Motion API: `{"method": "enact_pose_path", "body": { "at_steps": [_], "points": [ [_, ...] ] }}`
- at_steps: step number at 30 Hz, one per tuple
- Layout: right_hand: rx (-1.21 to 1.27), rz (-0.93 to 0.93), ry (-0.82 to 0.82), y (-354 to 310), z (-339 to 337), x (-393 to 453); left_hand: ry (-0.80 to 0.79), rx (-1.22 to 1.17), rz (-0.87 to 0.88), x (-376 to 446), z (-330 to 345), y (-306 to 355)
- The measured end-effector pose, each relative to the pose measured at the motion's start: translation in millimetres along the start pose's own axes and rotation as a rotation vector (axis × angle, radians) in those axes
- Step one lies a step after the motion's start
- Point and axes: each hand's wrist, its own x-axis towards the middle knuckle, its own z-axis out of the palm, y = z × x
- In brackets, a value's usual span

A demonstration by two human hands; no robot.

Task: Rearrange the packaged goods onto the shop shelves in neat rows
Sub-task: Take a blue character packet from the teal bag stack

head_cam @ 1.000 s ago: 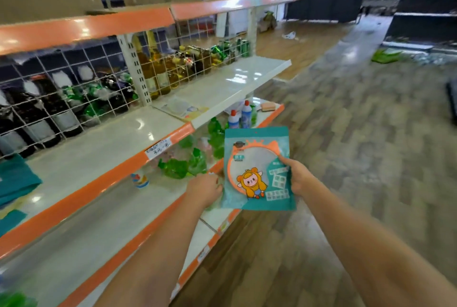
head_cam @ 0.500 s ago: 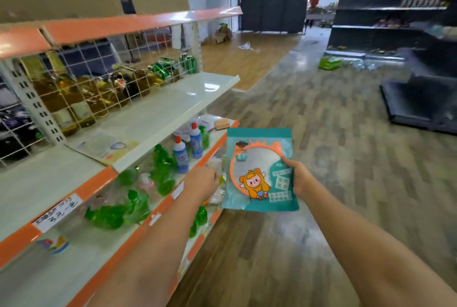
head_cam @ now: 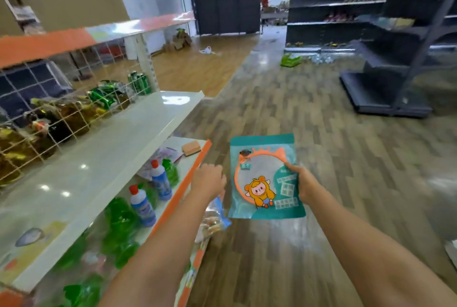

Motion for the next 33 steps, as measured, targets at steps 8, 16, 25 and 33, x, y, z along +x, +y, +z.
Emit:
{"method": "enact_pose_path", "body": {
  "at_steps": [8,16,25,33],
  "points": [
    [0.102,-0.031,0.073,-58,6,81,-0.011,-0.048,0.048,116,0,-6],
    [0.104,-0.040,0.079,-101,2,175,-0.084,-0.001,0.108,220,22,12],
    [0.023,-0.046,-0.030,-205,0,281,-0.036,-0.105,-0.039,352,10,38],
    [-0.010,-0.021,-0.074,-254,10,364,-0.005,-0.179,-0.104,444,6,47]
  ]
}}
